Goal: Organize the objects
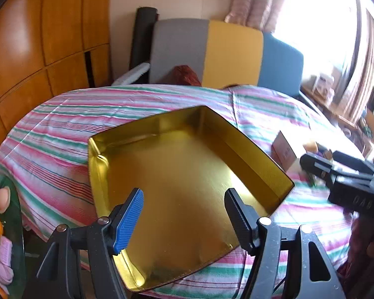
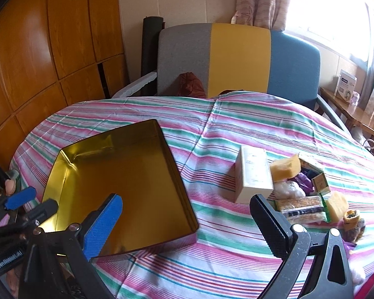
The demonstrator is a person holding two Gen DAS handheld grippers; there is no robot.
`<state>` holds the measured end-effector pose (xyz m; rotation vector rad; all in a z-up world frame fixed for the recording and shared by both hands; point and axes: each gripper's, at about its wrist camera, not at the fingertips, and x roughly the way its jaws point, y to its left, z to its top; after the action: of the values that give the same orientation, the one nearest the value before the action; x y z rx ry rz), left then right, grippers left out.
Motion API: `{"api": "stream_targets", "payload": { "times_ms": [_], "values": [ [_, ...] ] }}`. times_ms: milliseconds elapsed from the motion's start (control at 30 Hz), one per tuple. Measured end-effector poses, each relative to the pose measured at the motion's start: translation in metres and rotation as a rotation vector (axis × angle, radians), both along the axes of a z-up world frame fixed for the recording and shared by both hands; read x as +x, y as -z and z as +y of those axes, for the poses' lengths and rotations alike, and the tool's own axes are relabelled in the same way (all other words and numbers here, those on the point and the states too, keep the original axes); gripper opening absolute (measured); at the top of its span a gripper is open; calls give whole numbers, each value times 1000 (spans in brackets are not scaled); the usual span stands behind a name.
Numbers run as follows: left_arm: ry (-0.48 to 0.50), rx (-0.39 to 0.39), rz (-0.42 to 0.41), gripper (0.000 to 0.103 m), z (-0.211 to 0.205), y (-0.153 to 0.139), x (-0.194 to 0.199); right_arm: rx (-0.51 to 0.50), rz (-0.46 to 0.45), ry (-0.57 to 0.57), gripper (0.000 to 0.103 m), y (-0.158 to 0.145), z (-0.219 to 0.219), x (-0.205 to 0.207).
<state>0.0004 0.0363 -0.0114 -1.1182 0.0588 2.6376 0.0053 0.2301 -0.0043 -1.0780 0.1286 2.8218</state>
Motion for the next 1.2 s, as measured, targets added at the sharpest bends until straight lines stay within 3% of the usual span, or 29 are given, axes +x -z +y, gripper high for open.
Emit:
{"api": "stream_targets", "payload": {
  "times_ms": [167, 433, 733, 800, 967, 1033, 1100, 1200],
  "values": [
    [85, 30, -48, 68, 16, 6, -1, -39, -8, 35, 103, -3, 23, 5],
    [181, -12, -35, 68, 42, 10, 2, -139, -42, 156, 103, -14, 93, 34],
    [356, 80, -153, 72, 69, 18, -3, -174, -116, 439, 103, -30, 215, 107],
    [380, 83, -181, 74, 75, 20, -3, -184, -168, 463, 103, -27, 234, 118],
    [443, 98, -219, 74, 87, 23, 1, -166, -412, 417, 103, 4, 258, 121],
    [468, 98, -232, 74, 91, 22, 3, -139, -519, 375, 99, 22, 259, 116],
    [488, 93, -241, 74, 96, 22, 4, -111, -613, 345, 86, 39, 261, 114],
    [519, 95, -259, 74, 105, 21, 5, -87, -741, 307, 83, 62, 269, 108]
  ]
}}
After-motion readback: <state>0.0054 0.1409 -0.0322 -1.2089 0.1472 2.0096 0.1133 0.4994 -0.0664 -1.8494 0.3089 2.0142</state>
